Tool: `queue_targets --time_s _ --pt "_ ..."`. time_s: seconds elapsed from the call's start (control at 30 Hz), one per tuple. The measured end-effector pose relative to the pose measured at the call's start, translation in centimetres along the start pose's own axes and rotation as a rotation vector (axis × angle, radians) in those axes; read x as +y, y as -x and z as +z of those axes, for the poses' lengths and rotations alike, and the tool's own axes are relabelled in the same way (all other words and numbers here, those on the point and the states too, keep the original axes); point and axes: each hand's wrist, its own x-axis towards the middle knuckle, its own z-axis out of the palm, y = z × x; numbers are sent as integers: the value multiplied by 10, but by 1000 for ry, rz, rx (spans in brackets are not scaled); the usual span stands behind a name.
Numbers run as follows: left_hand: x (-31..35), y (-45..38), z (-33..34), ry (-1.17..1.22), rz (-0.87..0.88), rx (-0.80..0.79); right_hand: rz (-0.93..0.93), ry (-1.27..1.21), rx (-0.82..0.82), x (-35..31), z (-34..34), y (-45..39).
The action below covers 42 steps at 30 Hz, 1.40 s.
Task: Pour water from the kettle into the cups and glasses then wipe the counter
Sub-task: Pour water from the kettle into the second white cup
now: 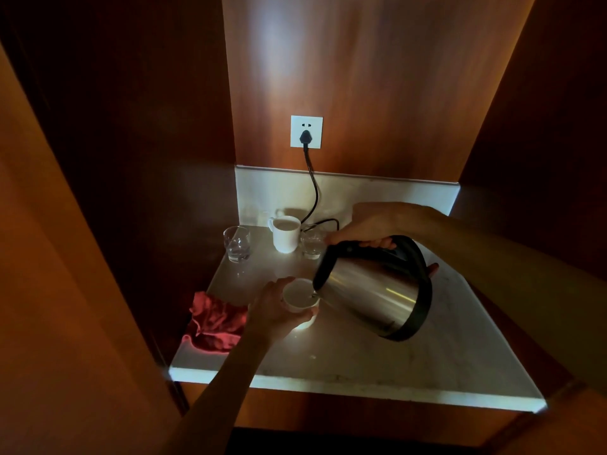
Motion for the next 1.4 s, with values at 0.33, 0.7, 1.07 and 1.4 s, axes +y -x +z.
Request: queue_targets --time_s 0.33,0.7,1.07,1.4 --pt "2 -2 6 112 -50 -31 65 -229 128 36 22 16" --pt "37 -6 -11 62 -142 121 32 -781 436 74 48 37" --pt "60 -92 -87 24 -168 169 5 -1180 485 55 42 -1" --pt "23 -204 -94 7 -102 190 10 -1218 501 25 21 -79"
